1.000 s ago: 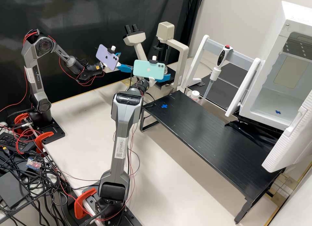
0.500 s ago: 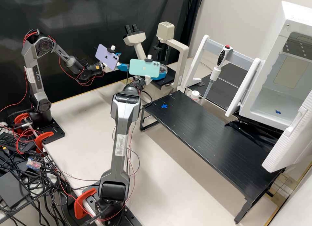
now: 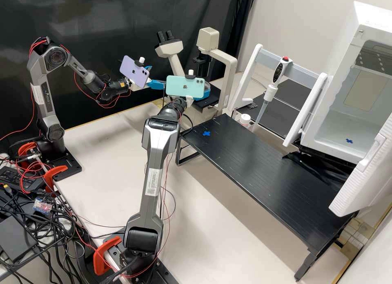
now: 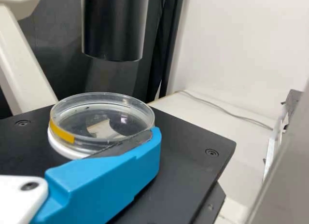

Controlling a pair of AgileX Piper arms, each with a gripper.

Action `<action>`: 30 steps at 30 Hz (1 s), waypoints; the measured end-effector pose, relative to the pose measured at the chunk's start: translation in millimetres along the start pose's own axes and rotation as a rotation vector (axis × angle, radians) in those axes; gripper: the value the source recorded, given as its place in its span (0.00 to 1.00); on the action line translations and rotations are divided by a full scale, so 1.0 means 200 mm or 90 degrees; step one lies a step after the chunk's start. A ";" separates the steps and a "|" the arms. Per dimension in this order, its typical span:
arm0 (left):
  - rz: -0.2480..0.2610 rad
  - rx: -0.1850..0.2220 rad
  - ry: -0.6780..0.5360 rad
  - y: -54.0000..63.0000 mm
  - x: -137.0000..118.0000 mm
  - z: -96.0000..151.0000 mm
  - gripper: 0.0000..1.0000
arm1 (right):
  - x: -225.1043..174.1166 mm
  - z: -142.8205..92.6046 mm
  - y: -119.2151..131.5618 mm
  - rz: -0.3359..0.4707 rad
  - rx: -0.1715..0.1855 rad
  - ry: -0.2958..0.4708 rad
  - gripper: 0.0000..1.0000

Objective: Move the petri dish to the bench

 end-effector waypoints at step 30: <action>0.035 0.000 -0.007 0.03 0.00 0.01 1.00 | -0.22 -0.15 0.10 0.019 0.009 0.013 1.00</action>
